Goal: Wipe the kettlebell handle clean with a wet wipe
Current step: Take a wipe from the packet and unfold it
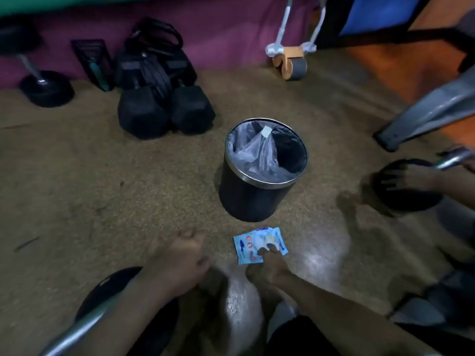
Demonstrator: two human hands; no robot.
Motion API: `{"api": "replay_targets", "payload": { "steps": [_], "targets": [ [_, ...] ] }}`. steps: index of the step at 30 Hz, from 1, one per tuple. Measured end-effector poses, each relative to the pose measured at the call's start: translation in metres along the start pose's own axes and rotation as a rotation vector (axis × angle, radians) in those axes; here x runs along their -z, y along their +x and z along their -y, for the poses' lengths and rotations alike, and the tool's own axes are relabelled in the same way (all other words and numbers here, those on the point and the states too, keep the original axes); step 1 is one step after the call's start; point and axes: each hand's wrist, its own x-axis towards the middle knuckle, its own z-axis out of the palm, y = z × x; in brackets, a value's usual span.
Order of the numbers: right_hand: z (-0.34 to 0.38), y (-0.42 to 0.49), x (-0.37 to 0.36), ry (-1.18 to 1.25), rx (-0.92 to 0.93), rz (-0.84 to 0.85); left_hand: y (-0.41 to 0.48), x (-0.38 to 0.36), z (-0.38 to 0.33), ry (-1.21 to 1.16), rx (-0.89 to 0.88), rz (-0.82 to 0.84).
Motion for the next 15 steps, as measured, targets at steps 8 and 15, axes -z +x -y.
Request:
{"api": "replay_targets", "payload": {
  "steps": [8, 15],
  "targets": [
    [-0.008, 0.037, -0.005, -0.128, -0.162, 0.107, 0.031, 0.001, 0.005, 0.002, 0.017, 0.007],
    [0.023, 0.035, 0.004, 0.265, -0.32, -0.049, 0.035, 0.007, 0.016, 0.002, 0.053, -0.008]
  ]
}}
